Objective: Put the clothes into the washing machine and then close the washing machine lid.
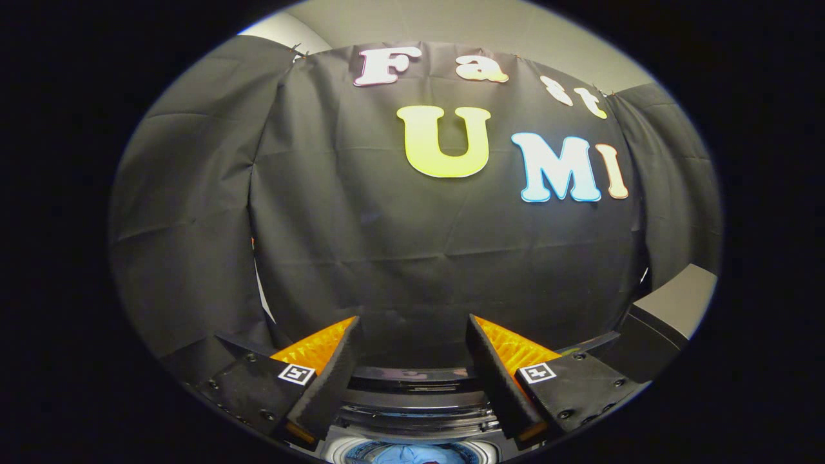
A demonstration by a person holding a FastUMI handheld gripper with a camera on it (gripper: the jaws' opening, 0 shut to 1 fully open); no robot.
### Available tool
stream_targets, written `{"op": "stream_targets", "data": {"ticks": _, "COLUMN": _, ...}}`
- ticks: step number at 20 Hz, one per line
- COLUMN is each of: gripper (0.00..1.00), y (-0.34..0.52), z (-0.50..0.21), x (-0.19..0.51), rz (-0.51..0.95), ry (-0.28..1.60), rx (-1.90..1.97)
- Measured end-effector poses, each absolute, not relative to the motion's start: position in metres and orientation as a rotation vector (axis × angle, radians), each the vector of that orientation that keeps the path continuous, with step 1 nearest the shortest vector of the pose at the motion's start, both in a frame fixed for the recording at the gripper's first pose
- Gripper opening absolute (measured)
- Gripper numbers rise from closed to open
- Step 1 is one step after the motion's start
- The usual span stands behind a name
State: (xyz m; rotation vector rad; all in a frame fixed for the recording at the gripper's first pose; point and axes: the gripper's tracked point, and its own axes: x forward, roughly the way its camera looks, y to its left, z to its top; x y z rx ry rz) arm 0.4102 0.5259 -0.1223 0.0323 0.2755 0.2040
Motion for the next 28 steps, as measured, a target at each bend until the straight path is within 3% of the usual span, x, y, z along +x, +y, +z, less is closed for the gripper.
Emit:
{"op": "stream_targets", "data": {"ticks": 20, "gripper": 0.99, "y": 0.510, "z": -0.143, "x": 0.298, "rz": 0.274, "ry": 0.294, "rx": 0.013}}
{"op": "stream_targets", "data": {"ticks": 28, "gripper": 1.00, "y": 0.507, "z": -0.193, "x": 0.263, "rz": 0.330, "ry": 0.438, "rx": -0.002}}
